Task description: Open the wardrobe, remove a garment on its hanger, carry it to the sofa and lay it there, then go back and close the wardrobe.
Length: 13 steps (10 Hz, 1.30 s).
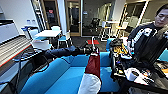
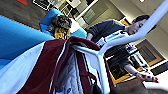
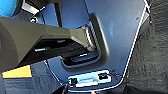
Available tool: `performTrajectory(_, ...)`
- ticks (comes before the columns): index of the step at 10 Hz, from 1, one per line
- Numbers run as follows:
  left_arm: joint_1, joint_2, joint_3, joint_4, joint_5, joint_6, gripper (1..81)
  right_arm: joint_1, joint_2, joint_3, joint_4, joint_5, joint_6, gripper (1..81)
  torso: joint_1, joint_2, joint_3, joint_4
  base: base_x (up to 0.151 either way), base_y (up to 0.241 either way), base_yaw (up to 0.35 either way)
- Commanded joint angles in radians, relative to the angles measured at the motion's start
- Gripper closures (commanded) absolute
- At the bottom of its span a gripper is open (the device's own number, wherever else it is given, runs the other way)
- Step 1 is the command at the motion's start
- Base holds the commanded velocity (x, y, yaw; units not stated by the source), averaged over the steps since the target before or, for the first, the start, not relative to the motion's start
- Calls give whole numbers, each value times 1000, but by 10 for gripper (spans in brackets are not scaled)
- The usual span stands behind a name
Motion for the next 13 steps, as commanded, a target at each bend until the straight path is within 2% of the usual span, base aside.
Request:
performTrajectory(1,-187,-12,-36,84,-29,-3,811,19,-5,8,-11,-64,-3,10,0,0,0,0,0,0,0)
performTrajectory(3,-144,-18,-77,132,4,-3,811,17,-5,8,-11,-64,-4,10,0,0,0,0,0,0,0)
performTrajectory(6,-120,-24,-181,140,6,-1,811,17,-4,8,-17,-63,-3,10,0,0,0,0,0,0,0)
performTrajectory(7,-104,-24,-206,152,10,-1,811,16,-4,8,-17,-61,-3,10,0,0,0,37,0,0,0)
performTrajectory(9,-83,-24,-246,170,20,-1,811,17,-1,8,-17,-61,-3,10,0,0,0,63,0,0,0)
performTrajectory(10,-69,-21,-258,170,20,-1,811,19,-1,8,-15,-61,-3,10,0,0,0,33,0,0,0)
performTrajectory(12,-28,-16,-279,170,20,2,811,17,-1,8,-15,-61,-3,10,0,0,0,62,0,0,0)
performTrajectory(13,-11,-15,-319,170,18,2,811,16,-1,8,-14,-61,-3,10,0,0,0,62,0,0,0)
